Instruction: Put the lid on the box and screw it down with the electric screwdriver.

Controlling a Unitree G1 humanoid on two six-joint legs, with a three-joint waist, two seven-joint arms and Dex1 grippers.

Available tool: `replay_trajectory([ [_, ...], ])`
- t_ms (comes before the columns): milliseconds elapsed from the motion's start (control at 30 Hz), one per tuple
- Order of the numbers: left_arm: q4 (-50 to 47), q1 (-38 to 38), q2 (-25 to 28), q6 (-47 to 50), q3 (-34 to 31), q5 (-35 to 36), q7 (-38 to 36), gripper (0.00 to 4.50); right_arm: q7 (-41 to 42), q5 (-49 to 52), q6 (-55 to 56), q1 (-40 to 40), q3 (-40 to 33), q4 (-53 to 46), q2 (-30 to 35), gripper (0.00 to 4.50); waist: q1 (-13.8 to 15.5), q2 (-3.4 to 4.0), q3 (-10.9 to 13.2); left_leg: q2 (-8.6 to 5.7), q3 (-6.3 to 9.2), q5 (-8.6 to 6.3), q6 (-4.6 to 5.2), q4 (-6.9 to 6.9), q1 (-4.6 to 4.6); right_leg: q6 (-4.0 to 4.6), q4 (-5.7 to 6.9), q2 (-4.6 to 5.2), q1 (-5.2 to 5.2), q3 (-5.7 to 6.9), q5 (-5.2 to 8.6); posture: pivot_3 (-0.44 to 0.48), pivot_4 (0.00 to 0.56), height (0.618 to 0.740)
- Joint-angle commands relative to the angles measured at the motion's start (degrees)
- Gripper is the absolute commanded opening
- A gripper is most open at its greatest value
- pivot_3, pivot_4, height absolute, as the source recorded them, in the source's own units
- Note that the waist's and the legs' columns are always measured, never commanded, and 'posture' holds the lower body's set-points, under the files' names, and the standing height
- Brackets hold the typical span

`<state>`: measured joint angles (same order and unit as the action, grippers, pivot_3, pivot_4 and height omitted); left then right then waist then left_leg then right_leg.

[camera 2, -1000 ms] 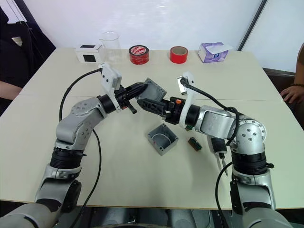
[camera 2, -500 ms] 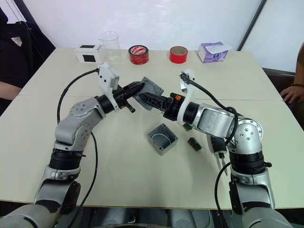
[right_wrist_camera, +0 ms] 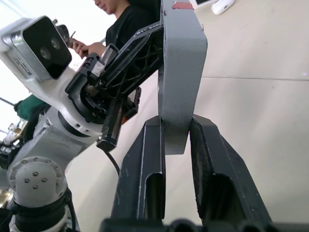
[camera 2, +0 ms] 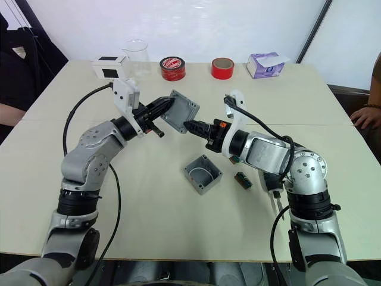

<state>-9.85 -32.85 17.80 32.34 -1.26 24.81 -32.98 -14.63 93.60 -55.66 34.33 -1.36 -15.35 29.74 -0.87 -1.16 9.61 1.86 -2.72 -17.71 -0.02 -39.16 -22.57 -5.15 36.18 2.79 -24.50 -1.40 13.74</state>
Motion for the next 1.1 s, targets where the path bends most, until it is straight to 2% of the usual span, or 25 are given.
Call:
replay_trajectory([
  [33,-3.24,1.64,2.42,4.10,1.04,3.44,-3.89,1.70,5.99,-4.14,1.81,3.88,-2.51,-4.31,1.61,0.18,0.05,0.00,0.00,0.00,0.00,0.00,0.00,0.00,0.00,0.00,0.00,0.00,-0.01,0.00,0.00,0.000,0.150,0.740],
  [67,-3.32,1.83,3.86,4.82,0.43,4.13,-5.19,2.16,8.77,-7.72,1.64,4.19,-2.02,-5.83,3.57,0.18,0.12,0.01,0.01,0.00,0.00,0.00,0.00,0.00,0.00,0.00,0.00,-0.01,-0.01,0.01,0.00,0.000,0.150,0.740],
  [100,-3.33,1.86,5.22,5.69,-0.21,5.00,-6.36,2.39,11.31,-11.16,1.75,4.26,-1.53,-7.23,5.22,0.18,0.17,0.03,0.02,-0.01,0.00,0.00,0.00,0.00,-0.02,0.01,0.00,-0.01,-0.03,0.01,0.00,0.000,0.150,0.740],
  [133,-3.36,1.74,6.82,6.96,-1.19,6.60,-8.08,2.90,14.41,-15.90,2.31,4.09,-0.44,-9.04,7.66,0.18,0.20,0.03,0.02,-0.02,0.01,0.00,0.00,0.00,-0.06,0.01,0.00,0.00,-0.06,0.01,0.00,0.000,0.150,0.740],
  [267,-2.27,0.48,12.76,10.96,-3.55,11.66,-14.40,4.43,26.64,-34.12,8.35,0.88,4.32,-14.93,16.15,0.18,0.15,0.04,0.04,-0.03,0.02,-0.02,0.02,0.02,-0.08,0.01,-0.07,-0.03,-0.08,0.03,0.02,0.000,0.150,0.740],
  [333,-0.86,-0.54,16.80,13.25,-4.36,13.96,-18.92,4.49,32.97,-43.16,14.70,-2.29,5.50,-16.99,19.92,0.18,0.16,0.03,0.05,-0.05,0.03,-0.02,0.03,0.02,-0.10,0.01,-0.10,-0.07,-0.10,0.06,0.02,0.000,0.150,0.740],
  [467,2.10,-2.09,26.33,16.32,-2.00,16.01,-31.22,4.49,43.42,-68.66,38.54,-10.00,8.56,-16.82,27.46,0.18,0.14,0.02,0.07,-0.07,0.00,-0.02,0.03,0.03,-0.10,0.05,-0.10,-0.13,-0.12,0.06,0.05,0.000,0.150,0.740],
  [600,5.36,-4.70,31.83,15.36,1.94,14.69,-40.82,4.49,46.20,-86.29,61.18,-15.01,8.59,-11.52,29.04,0.18,0.11,0.02,0.08,-0.08,-0.10,-0.02,0.03,0.03,-0.06,0.18,-0.10,-0.13,-0.13,0.03,0.14,0.000,0.150,0.740],
  [733,9.95,-8.09,33.67,13.35,5.50,12.45,-47.93,4.49,38.02,-107.96,86.98,-21.23,6.14,-6.22,28.16,0.18,0.25,0.00,0.11,-0.10,-0.22,-0.02,0.02,0.02,-0.04,0.18,-0.07,-0.13,-0.13,-0.02,0.16,0.000,0.150,0.740],
  [800,12.18,-9.52,33.68,12.00,7.18,10.98,-50.50,4.49,32.50,-117.20,95.20,-24.93,4.56,-4.94,26.68,0.18,0.29,0.00,0.11,-0.13,-0.29,-0.01,0.01,0.01,-0.07,0.17,-0.08,-0.13,-0.13,0.01,0.18,0.000,0.150,0.740],
  [933,14.81,-11.68,33.59,9.25,9.54,9.13,-56.12,4.49,22.10,-132.65,101.20,-29.41,1.73,-2.56,22.64,0.18,0.07,-0.01,0.12,-0.15,-0.34,0.01,-0.03,0.00,-0.08,0.16,-0.05,-0.13,-0.15,-0.04,0.21,0.000,0.150,0.740],
  [1100,17.06,-14.40,32.83,7.90,10.83,7.28,-58.53,4.49,13.36,-144.78,100.65,-32.54,1.25,-1.89,17.16,0.18,0.04,-0.01,0.11,-0.15,-0.33,0.07,-0.12,-0.02,-0.03,0.19,0.02,-0.17,-0.15,-0.07,0.22,0.000,0.150,0.740],
])
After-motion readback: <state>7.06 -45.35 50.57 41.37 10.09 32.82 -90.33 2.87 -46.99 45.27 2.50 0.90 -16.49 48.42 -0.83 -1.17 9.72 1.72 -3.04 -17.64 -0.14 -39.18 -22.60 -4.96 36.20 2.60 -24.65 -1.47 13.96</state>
